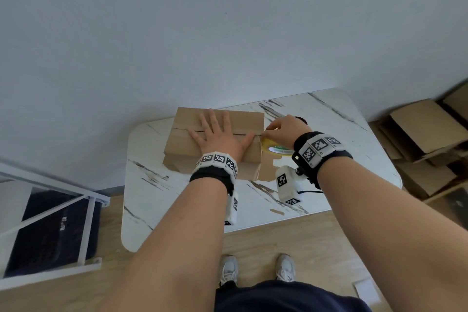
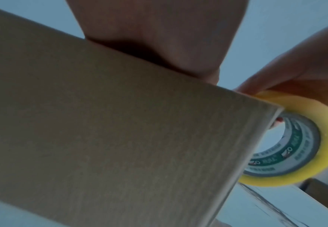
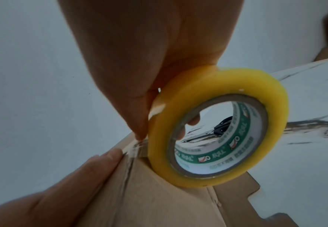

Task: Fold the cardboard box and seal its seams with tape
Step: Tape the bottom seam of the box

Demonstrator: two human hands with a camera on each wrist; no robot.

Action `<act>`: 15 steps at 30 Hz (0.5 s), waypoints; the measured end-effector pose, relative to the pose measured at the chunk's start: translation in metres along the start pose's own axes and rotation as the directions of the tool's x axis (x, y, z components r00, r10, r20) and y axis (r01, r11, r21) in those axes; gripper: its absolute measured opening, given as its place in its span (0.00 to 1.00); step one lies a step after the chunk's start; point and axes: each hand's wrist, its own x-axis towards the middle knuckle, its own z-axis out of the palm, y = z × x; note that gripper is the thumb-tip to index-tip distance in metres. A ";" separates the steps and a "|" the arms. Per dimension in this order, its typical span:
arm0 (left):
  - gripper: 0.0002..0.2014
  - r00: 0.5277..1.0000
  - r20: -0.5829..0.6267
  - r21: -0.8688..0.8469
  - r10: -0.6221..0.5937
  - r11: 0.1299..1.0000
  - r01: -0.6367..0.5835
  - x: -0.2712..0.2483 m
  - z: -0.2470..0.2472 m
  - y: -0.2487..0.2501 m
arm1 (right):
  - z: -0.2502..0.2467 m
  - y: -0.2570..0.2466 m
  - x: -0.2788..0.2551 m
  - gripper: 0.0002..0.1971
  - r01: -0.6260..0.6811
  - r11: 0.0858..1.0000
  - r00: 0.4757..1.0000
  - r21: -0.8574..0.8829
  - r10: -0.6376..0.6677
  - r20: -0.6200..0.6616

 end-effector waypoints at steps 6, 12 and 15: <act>0.54 1.000 -0.013 -0.013 -0.022 1.000 0.021 -0.003 -0.001 0.004 | 0.001 0.016 0.007 0.09 -0.094 0.984 0.995 0.153 0.098 -0.025; 0.55 0.999 -0.018 -0.005 -0.028 1.000 0.028 -0.005 -0.004 0.007 | 0.015 0.019 0.011 0.11 -0.063 0.996 0.998 0.057 0.061 0.028; 0.55 0.998 -0.014 0.038 -0.056 0.998 0.057 -0.004 -0.006 0.013 | 0.024 0.025 0.011 0.13 -0.050 0.996 0.999 0.076 0.050 0.004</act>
